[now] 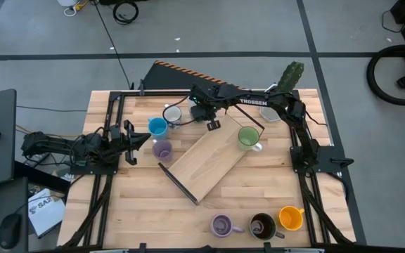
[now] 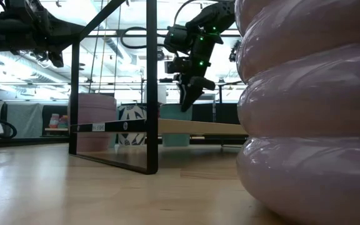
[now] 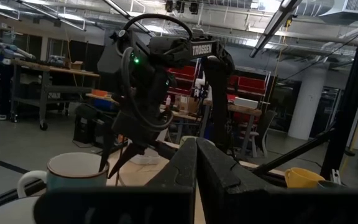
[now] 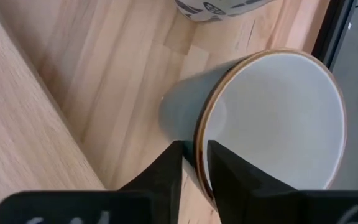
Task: Place coffee mugs
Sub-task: Put the light green cup on the shelf
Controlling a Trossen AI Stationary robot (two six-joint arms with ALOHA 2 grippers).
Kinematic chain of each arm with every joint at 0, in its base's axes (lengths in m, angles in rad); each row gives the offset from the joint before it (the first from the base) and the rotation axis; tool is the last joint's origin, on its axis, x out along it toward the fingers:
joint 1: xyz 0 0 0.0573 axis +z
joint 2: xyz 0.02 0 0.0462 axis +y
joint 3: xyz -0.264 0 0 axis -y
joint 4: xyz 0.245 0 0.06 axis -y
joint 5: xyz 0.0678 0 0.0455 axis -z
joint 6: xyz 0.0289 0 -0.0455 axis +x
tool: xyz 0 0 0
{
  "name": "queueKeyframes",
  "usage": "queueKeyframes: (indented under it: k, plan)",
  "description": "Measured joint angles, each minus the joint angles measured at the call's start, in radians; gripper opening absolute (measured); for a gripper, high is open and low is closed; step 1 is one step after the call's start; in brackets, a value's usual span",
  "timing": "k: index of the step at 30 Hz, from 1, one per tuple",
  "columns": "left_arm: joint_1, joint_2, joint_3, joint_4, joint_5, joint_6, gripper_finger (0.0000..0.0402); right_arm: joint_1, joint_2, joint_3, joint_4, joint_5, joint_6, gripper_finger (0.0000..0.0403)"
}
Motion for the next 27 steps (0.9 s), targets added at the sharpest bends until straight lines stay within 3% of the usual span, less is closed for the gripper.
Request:
queueKeyframes:
  k: [9, 17, 27]
  plan:
    - [0.0, 0.0, 0.0, 0.001, 0.0, 0.002, 0.0009, 0.03, -0.001, -0.002, -0.014, 0.013, -0.025, 0.0023]
    - [0.0, 0.0, 0.0, 0.001, -0.005, 0.002, 0.0009, 0.063, -0.015, 0.009, -0.041, 0.131, -0.044, 0.0026]
    - [0.0, 0.0, 0.0, 0.001, -0.033, 0.003, 0.0009, 0.089, -0.103, 0.011, -0.137, 0.129, -0.032, 0.0028]
